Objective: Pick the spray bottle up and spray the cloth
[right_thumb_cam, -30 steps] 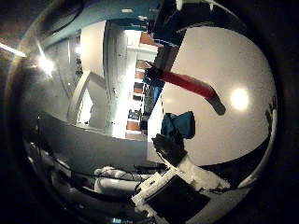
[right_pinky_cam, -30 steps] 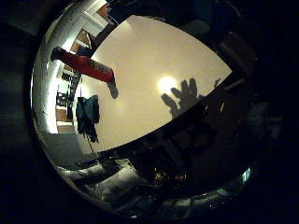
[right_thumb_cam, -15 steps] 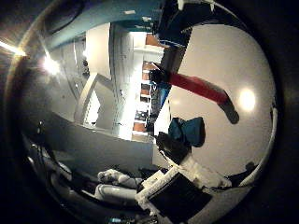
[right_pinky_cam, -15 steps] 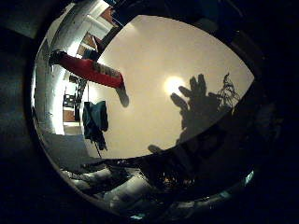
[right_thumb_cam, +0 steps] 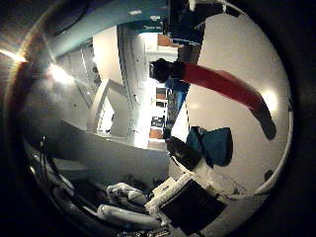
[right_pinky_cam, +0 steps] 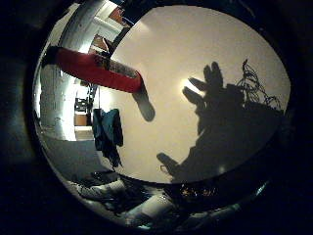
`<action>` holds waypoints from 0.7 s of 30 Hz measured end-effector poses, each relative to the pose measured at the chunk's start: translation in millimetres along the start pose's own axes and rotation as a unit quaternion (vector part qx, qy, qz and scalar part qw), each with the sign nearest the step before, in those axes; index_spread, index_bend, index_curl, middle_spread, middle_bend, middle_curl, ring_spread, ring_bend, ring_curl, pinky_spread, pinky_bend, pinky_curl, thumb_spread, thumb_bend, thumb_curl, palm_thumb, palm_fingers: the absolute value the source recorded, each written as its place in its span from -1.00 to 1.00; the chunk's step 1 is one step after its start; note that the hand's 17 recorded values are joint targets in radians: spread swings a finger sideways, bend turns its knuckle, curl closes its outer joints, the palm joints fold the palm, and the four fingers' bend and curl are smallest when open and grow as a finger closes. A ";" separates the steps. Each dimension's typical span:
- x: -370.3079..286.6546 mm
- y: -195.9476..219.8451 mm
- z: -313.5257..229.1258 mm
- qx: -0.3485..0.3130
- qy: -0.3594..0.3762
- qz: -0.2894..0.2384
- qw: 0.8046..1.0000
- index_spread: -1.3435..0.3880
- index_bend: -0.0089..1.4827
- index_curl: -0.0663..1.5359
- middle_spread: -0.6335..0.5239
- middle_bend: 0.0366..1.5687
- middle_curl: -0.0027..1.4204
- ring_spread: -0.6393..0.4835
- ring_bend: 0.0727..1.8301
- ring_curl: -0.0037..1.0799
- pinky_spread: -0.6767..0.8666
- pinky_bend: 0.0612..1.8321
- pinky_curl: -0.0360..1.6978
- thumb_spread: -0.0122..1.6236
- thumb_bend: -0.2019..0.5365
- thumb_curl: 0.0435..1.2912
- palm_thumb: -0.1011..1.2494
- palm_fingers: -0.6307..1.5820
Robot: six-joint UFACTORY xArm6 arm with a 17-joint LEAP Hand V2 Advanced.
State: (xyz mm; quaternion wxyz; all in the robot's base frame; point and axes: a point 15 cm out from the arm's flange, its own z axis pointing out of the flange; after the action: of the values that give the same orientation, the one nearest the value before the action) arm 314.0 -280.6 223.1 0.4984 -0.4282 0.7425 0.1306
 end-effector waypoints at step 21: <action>-39.6 -37.1 125.5 -0.017 -0.075 0.003 0.997 0.33 -0.75 -0.55 0.01 -0.53 -0.40 0.16 -0.46 -0.39 0.23 -0.73 -0.64 0.24 -0.51 -0.55 0.09 0.09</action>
State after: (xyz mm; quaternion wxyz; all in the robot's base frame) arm 426.7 -205.0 206.6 0.5451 -0.4229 0.7020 0.1766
